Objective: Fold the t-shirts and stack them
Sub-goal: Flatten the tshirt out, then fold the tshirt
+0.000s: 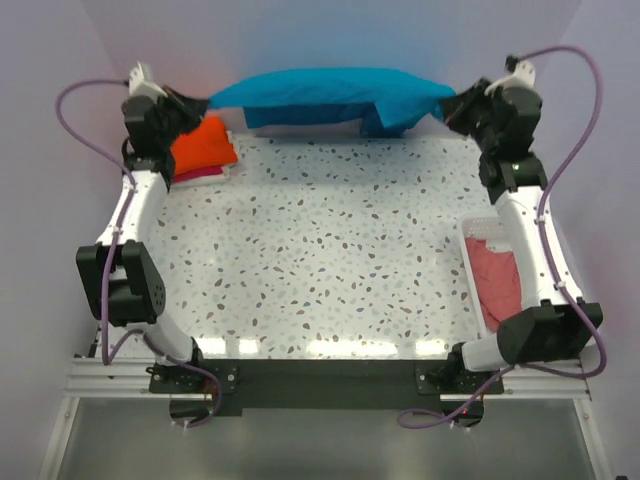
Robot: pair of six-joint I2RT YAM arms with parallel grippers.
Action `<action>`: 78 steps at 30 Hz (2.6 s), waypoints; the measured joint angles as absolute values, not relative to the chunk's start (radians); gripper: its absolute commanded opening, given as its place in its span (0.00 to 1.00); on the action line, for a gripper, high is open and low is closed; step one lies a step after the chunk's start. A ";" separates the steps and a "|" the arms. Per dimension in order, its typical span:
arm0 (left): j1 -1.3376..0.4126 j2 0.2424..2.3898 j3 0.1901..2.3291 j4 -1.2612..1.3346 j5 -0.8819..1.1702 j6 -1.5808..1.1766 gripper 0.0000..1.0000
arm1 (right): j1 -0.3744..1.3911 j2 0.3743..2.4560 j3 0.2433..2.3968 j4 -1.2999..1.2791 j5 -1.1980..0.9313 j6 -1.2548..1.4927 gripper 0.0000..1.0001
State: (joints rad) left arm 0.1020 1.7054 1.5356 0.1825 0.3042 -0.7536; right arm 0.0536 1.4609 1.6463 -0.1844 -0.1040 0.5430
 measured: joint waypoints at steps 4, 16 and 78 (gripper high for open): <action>0.102 1.589 1.131 0.195 0.294 -0.789 0.00 | 0.053 1.349 1.244 -0.209 -0.107 0.579 0.00; 0.102 1.085 0.479 -0.020 0.105 -0.829 0.00 | 0.053 0.930 0.560 -0.425 -0.211 0.657 0.00; 0.096 1.660 0.922 -0.016 0.100 -0.826 0.00 | -0.062 1.453 0.887 -0.290 -0.220 0.712 0.00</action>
